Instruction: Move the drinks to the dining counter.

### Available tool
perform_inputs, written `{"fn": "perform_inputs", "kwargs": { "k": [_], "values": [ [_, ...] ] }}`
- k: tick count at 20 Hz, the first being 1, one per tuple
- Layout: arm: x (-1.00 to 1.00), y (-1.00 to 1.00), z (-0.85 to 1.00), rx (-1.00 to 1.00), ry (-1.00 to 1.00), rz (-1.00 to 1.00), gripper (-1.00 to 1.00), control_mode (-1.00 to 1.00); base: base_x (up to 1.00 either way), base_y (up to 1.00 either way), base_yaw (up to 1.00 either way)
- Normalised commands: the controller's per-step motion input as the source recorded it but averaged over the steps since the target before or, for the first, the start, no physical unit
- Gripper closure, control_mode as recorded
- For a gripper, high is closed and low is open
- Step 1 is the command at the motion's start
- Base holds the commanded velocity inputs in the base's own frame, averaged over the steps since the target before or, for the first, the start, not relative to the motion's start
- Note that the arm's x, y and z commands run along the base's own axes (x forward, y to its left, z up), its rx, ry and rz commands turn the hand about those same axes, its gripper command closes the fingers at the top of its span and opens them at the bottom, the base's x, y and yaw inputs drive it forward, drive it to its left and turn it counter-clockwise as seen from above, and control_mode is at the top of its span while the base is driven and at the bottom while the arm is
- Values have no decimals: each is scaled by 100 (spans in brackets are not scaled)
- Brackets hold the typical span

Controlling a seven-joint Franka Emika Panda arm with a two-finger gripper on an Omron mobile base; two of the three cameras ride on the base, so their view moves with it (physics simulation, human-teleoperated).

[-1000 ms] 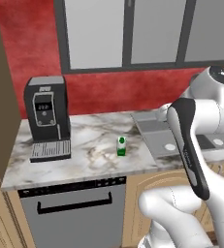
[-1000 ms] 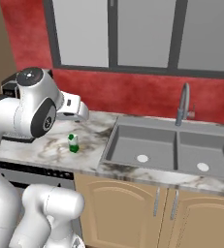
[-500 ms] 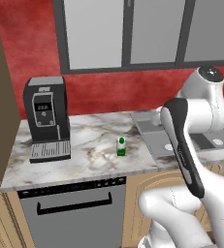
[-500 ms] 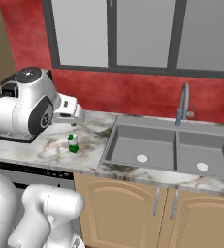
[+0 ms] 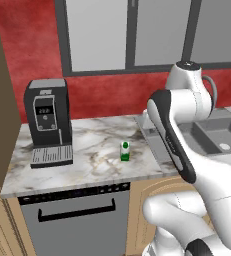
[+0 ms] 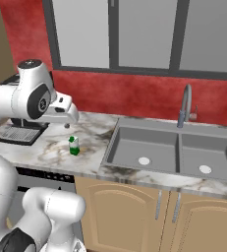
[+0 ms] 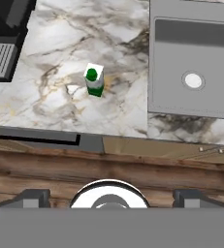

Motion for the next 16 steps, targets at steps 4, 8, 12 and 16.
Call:
{"fn": "perform_inputs", "kwargs": {
  "k": [4, 8, 12, 16],
  "values": [
    [14, 17, -17, 0, 12, 0, -100, -100, 0, 0, 0],
    [12, 13, -22, 0, 8, 0, -100, -100, 0, 0, 0],
    [11, 10, -26, 0, 3, 0, -100, -100, 0, 0, 0],
    [15, 9, -25, 0, 0, 0, -100, -100, 0, 0, 0]
  ]
}}
